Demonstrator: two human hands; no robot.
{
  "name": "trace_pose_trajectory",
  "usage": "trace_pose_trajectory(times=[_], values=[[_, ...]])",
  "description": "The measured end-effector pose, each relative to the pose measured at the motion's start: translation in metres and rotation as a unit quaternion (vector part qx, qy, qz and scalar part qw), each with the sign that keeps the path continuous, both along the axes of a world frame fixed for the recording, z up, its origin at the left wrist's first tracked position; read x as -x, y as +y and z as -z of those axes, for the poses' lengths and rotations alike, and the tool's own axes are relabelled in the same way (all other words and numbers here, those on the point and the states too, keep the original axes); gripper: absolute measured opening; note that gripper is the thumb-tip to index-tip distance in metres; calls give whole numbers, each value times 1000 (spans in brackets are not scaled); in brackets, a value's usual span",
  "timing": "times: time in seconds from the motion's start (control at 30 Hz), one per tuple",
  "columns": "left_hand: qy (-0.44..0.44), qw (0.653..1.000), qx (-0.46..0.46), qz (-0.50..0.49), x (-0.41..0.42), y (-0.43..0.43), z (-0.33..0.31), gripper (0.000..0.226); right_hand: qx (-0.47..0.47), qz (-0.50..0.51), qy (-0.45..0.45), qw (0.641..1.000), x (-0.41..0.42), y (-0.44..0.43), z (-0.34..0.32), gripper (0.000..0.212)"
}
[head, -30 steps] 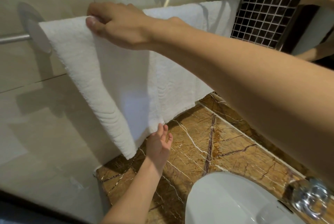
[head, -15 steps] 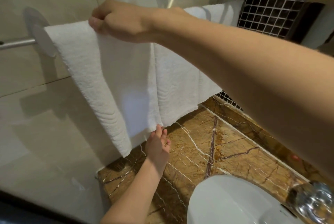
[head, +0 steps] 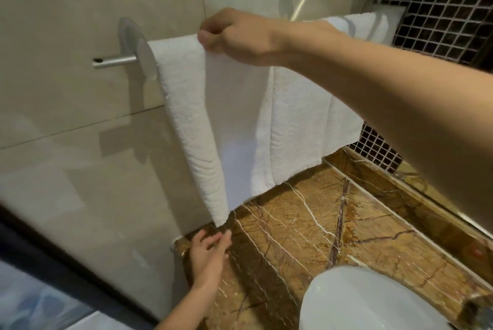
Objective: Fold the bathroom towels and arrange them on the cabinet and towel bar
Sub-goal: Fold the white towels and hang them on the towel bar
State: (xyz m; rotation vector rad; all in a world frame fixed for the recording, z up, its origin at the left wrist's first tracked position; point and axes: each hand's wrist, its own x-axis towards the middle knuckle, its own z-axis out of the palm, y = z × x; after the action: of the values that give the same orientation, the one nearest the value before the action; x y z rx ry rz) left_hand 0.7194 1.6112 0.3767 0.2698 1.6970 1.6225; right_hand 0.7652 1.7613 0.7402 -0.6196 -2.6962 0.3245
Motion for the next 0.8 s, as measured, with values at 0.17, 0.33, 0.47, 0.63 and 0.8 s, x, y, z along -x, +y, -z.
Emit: trace_pose_trajectory(times=[0.17,0.33,0.47,0.63,0.8], values=[[91,995,-38,30,30,-8,-6,26,13,23,-14,1000,-4,-11,-2,26],[108,992,-48,50,31,-4,-14,12,-3,43,-27,999,-5,-16,-7,29],[138,989,-34,48,31,4,-13,4,-34,40,-21,998,-5,-18,-8,30],[192,981,-12,34,37,11,-8,12,-68,-10,-12,998,6,-30,-3,34],[279,959,5,48,53,13,-15,8,-98,-16,-14,995,8,-30,5,33]])
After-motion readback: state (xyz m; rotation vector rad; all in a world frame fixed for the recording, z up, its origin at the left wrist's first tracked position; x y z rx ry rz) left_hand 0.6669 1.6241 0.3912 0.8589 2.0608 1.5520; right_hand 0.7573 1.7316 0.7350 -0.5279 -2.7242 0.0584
